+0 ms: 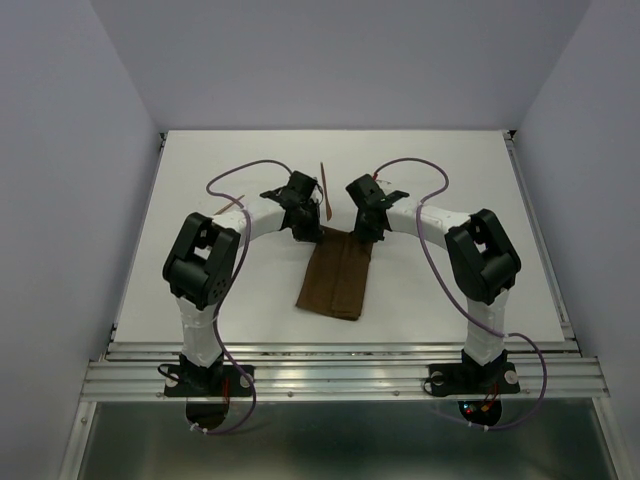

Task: Fold the napkin into a case and place the utensils inside
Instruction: Pick up the 2/3-rectangle-folded napkin from the center of the board, then fold the 2/3-rectangle-folded napkin at the center of the board.

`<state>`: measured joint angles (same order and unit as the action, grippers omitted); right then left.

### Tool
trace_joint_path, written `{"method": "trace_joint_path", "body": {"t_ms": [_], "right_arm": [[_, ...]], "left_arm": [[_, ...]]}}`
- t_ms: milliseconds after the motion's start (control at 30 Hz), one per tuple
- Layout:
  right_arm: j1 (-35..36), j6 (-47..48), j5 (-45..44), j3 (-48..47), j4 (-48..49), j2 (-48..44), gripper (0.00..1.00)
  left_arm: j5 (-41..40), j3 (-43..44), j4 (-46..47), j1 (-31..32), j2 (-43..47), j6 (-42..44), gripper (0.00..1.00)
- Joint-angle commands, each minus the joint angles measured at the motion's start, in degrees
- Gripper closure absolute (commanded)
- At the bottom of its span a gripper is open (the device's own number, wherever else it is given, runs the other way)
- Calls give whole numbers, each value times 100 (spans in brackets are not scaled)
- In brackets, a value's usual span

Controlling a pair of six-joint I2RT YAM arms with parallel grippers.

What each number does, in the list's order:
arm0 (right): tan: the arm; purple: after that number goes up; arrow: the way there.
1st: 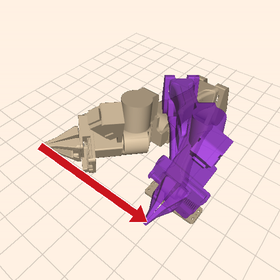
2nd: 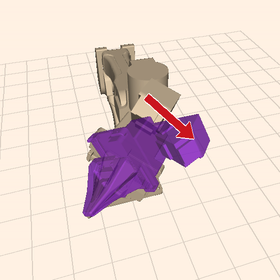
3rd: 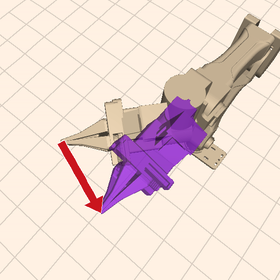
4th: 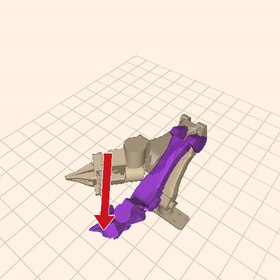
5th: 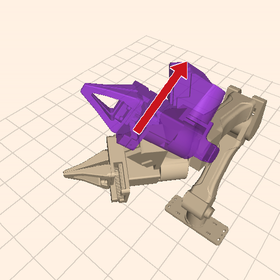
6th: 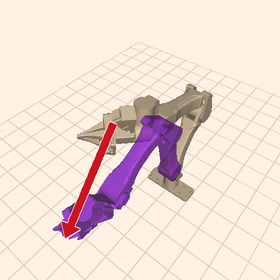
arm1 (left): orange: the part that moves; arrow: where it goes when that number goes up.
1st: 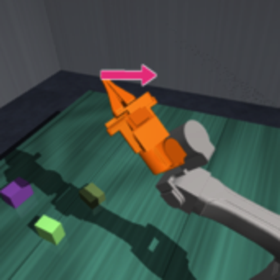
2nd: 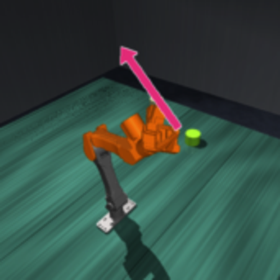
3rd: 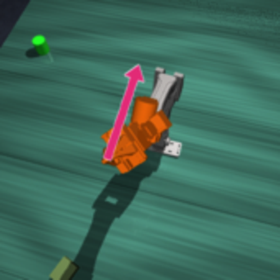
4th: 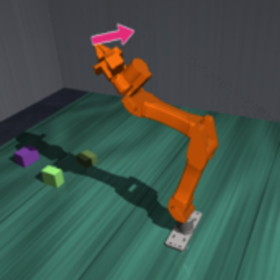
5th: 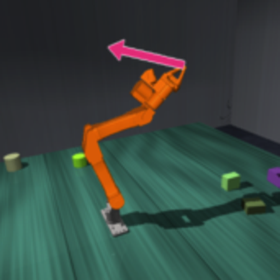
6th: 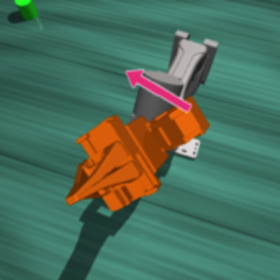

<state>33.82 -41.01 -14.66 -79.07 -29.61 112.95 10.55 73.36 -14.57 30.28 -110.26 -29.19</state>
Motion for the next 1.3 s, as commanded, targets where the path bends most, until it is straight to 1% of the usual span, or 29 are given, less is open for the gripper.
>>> {"method": "trace_joint_path", "body": {"t_ms": [0,233,533,733,967,1267], "right_arm": [[-16,-231,-143,58,-239,25,80],[-16,-609,-266,23,-467,157,83],[-16,-873,-187,128,-397,158,83],[-16,-1031,-90,225,-344,175,83],[-16,-1093,68,252,-265,201,83],[-16,-1093,173,243,-230,184,83]], "left_arm": [[79,345,-187,21,514,-25,100],[272,468,-231,136,505,-166,100],[404,723,-169,522,312,-543,100],[597,864,-46,610,154,-746,100],[791,978,129,672,-153,-913,100],[941,1031,463,742,-760,-1168,100]]}}
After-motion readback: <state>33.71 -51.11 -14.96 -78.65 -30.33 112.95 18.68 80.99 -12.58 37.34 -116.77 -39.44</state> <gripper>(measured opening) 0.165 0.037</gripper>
